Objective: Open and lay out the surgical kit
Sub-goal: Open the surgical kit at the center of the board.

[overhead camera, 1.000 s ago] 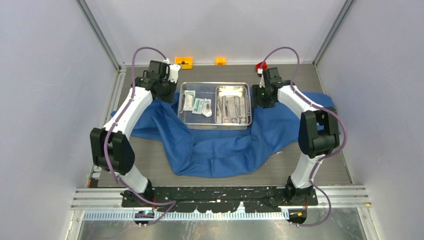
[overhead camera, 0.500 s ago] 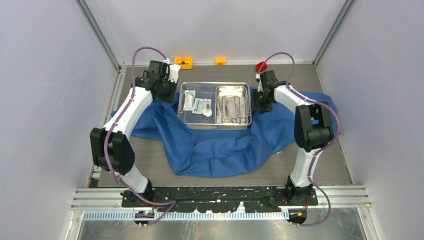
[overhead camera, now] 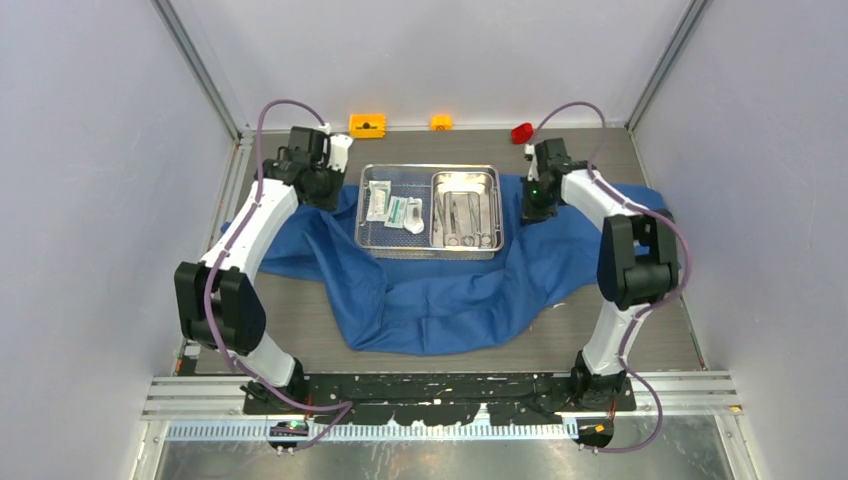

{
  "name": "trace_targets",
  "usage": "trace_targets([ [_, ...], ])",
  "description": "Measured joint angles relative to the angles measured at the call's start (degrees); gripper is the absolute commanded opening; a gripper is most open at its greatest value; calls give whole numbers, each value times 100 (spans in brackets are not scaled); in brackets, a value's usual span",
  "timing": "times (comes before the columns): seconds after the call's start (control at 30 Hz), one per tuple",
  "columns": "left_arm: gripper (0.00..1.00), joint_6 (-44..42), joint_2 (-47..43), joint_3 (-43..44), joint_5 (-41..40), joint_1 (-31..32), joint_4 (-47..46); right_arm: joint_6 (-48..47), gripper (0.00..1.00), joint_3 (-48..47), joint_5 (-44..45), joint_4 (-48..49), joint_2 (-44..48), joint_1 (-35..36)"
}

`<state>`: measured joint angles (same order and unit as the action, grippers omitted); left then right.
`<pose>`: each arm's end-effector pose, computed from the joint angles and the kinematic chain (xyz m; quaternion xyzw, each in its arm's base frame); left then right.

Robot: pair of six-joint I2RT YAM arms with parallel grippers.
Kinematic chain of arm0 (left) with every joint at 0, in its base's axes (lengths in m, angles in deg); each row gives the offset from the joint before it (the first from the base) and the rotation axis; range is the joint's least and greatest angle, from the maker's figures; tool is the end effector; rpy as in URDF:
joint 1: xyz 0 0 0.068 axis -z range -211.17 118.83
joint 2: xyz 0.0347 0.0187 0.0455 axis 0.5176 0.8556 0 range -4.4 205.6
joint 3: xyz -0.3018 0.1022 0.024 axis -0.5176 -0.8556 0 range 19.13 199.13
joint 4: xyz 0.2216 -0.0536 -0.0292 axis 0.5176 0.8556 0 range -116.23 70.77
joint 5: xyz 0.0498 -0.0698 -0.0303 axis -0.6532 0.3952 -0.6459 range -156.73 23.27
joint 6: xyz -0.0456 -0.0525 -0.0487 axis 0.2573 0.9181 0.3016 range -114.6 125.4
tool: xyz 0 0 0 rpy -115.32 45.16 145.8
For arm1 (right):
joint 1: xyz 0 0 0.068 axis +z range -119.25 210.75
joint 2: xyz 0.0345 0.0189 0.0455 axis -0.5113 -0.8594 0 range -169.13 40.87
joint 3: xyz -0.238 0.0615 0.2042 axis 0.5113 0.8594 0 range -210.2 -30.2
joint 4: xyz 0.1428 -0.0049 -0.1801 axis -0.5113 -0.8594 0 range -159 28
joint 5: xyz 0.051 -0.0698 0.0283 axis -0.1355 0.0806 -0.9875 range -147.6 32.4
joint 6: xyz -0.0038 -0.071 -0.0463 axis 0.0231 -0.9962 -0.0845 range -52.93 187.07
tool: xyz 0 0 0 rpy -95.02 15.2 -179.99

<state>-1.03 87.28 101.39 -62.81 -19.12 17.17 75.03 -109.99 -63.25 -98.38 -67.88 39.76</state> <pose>0.3284 -0.0752 0.3318 0.1630 0.9332 -0.0480 0.3166 0.3898 0.0691 0.2246 -0.0194 0.9756 0.0791 0.2038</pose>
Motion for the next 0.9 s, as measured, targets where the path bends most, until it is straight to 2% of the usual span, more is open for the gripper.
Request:
trace_targets([
  [0.23,0,-468,-481,-402,-210,-201,306,-361,0,949,225,39,1818,-354],
  [0.5,0,-1355,-1799,-1237,-953,-205,927,-1043,0,2070,977,-245,4140,-348],
  [0.9,0,-2500,-4221,-1770,-1873,-205,2653,-1961,0,2343,2120,-1794,6496,-352],
])
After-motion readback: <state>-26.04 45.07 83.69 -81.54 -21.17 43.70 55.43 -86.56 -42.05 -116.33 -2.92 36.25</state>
